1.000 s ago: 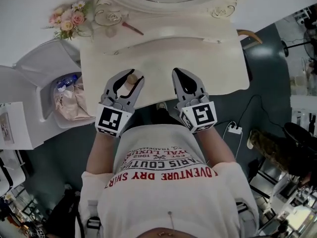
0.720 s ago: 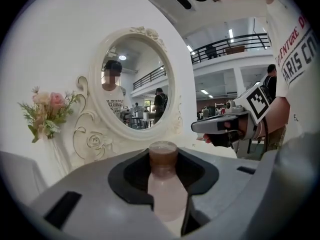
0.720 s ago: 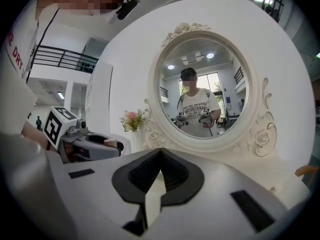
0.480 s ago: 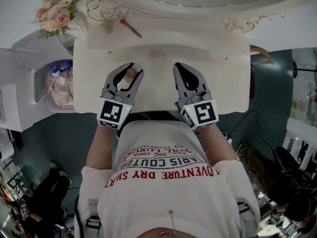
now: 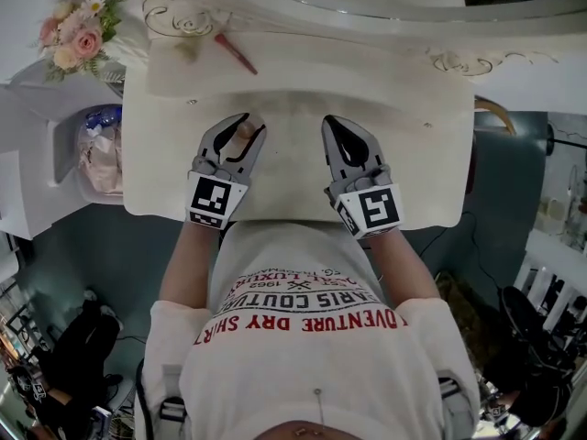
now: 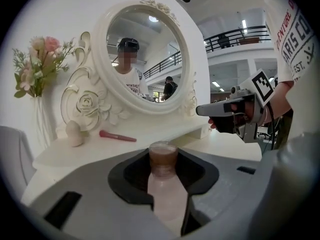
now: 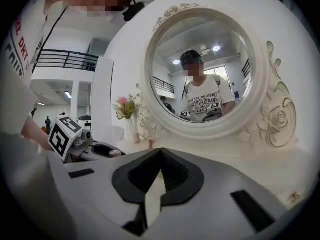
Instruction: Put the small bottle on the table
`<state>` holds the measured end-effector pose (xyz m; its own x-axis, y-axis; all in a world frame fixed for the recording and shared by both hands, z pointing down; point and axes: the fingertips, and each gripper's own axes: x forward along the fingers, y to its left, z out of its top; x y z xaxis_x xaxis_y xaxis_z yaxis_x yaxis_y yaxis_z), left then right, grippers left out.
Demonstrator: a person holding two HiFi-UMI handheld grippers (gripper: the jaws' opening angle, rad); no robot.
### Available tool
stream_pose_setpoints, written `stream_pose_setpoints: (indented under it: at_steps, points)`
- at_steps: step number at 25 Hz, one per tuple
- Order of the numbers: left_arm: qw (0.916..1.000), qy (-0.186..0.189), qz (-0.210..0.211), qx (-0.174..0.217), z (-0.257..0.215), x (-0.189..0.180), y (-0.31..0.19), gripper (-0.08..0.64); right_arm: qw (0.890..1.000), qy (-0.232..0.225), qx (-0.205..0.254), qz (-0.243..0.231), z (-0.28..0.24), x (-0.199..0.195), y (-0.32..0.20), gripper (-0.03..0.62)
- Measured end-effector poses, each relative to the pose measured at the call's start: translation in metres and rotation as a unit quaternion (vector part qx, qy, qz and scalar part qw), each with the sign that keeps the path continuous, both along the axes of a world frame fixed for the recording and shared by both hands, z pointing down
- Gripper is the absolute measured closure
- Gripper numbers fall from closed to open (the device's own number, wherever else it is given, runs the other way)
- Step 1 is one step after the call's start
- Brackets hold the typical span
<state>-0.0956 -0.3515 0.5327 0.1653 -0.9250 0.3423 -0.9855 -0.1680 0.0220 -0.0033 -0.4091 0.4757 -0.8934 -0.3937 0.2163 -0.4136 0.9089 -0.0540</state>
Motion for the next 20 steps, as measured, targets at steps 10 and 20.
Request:
stream_pose_setpoints:
  at_steps: [10, 20]
  points:
    - [1.0, -0.009, 0.001, -0.001, 0.032, -0.001, -0.007, 0.42, 1.0, -0.003, -0.004, 0.004, 0.03, -0.003, -0.005, 0.594]
    - [0.9999, -0.009, -0.001, 0.014, 0.039, -0.004, -0.006, 0.42, 1.0, -0.005, -0.003, 0.007, 0.037, -0.002, 0.005, 0.594]
